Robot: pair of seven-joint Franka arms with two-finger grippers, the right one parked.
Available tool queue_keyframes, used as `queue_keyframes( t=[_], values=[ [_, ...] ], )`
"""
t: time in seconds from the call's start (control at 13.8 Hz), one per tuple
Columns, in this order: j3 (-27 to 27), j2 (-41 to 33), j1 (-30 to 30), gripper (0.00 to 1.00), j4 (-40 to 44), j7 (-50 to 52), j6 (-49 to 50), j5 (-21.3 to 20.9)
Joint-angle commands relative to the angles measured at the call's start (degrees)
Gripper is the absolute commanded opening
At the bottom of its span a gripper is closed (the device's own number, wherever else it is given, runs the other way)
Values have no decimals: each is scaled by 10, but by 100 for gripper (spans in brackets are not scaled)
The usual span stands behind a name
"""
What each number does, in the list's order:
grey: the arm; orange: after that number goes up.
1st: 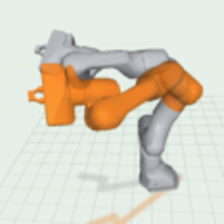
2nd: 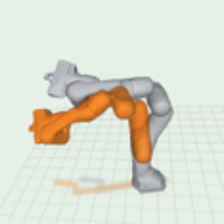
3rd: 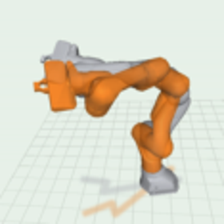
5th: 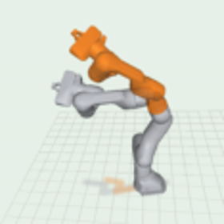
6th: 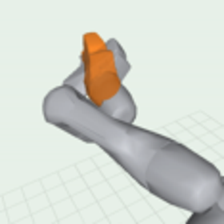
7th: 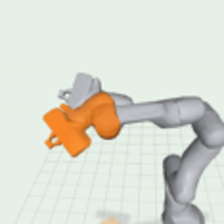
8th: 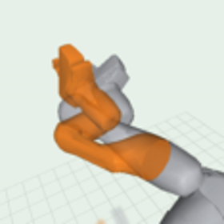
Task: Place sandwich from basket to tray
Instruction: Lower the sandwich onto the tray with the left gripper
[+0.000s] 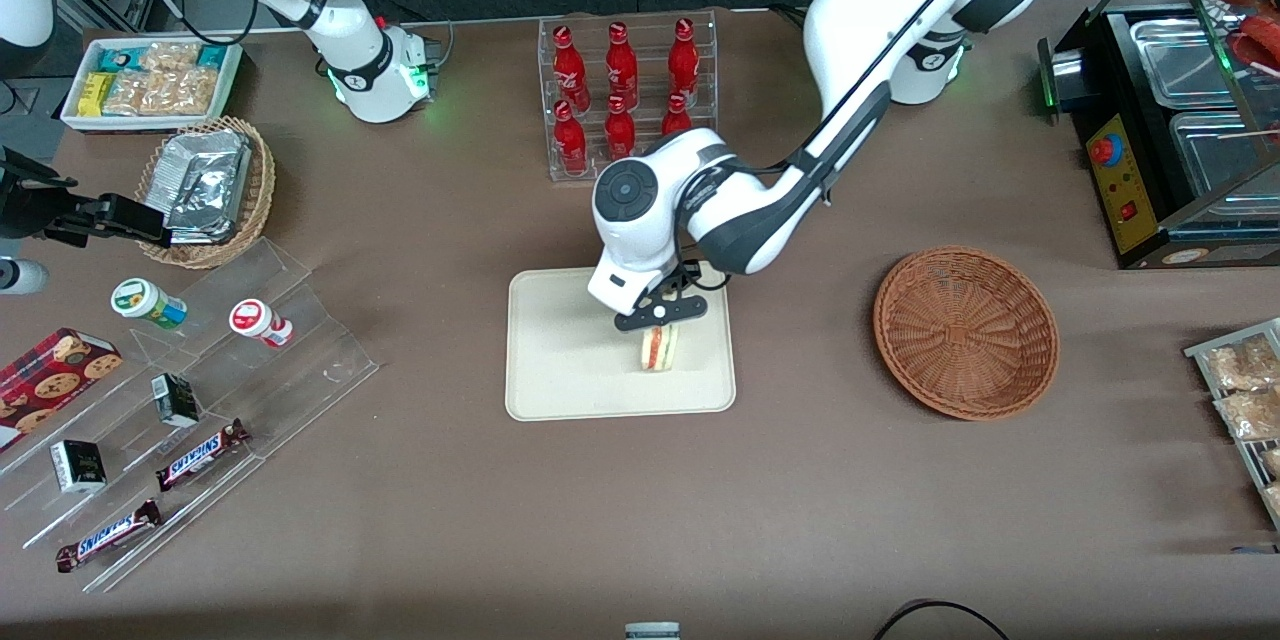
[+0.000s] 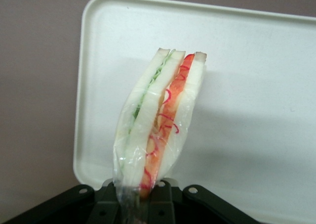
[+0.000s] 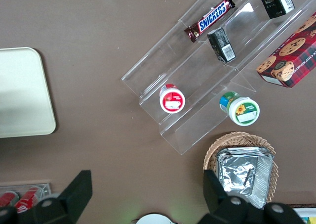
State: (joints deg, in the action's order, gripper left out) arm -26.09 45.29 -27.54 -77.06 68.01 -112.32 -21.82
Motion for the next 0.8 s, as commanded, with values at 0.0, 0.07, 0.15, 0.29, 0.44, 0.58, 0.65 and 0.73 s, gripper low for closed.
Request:
queue_keyframes(
  t=[0.0,0.07,0.15,0.29,0.44,0.58,0.65,0.73],
  values=[
    [4,37,-21,0,52,43,4,-23],
    [4,49,-23,0,63,60,4,-37],
    [4,62,-30,0,75,73,4,-51],
    [4,79,-34,0,90,90,4,-54],
    [4,80,-36,54,89,91,5,-54],
    [4,74,-32,100,90,89,9,-54],
    [4,68,-30,100,90,89,14,-53],
    [4,57,-28,100,90,89,25,-53]
  ],
)
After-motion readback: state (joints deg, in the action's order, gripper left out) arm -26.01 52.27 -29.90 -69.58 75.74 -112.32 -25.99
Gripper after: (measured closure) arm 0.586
